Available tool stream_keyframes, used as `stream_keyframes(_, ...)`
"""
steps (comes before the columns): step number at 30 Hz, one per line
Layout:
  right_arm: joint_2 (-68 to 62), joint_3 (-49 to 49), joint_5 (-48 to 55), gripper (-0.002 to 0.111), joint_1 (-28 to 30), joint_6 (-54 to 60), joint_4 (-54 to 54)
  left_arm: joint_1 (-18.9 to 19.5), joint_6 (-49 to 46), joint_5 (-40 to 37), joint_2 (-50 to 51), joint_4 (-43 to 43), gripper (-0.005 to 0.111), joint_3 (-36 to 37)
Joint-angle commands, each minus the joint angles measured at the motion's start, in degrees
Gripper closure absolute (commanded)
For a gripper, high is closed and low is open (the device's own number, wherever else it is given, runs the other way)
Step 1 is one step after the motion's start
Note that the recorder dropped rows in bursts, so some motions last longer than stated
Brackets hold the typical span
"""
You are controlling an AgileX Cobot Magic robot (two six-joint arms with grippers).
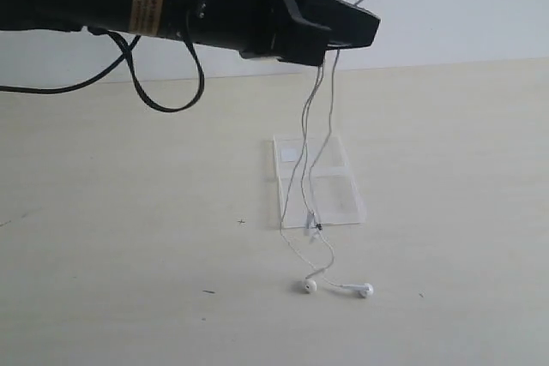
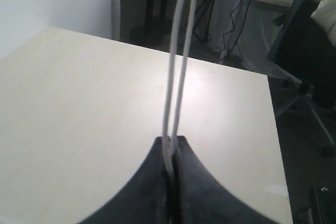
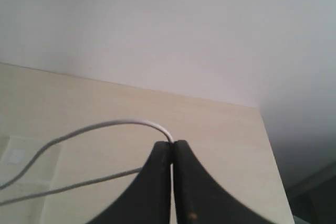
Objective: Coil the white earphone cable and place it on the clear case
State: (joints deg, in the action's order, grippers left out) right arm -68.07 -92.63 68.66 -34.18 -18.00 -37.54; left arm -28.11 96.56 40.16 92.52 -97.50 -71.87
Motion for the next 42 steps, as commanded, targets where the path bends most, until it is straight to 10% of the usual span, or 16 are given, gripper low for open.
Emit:
stream_keyframes(1,0.3,-0.4,1.3,0.108,0.2,-0.5,-8.9,2.6,4.9,0.4,-2.5,-2.5,0.107,0.1)
stream_keyframes(20,0.3,-0.3,1.3,0.108,0.2,-2.8,-11.2,7.2,8.8,7.2,-4.5,-2.5,0.107,0.7)
stream_keyframes(38,0.8,-0.3,1.3,0.108,0.2,14.5,15.4,20.8,16.6,21.0,-11.1,-2.5,0.107,0.7)
stream_keyframes(42,0.8,-0.3,1.3,0.108,0.2,18.0,20.0,23.3,5.8,22.4,-12.0,-2.5,0.107,0.7)
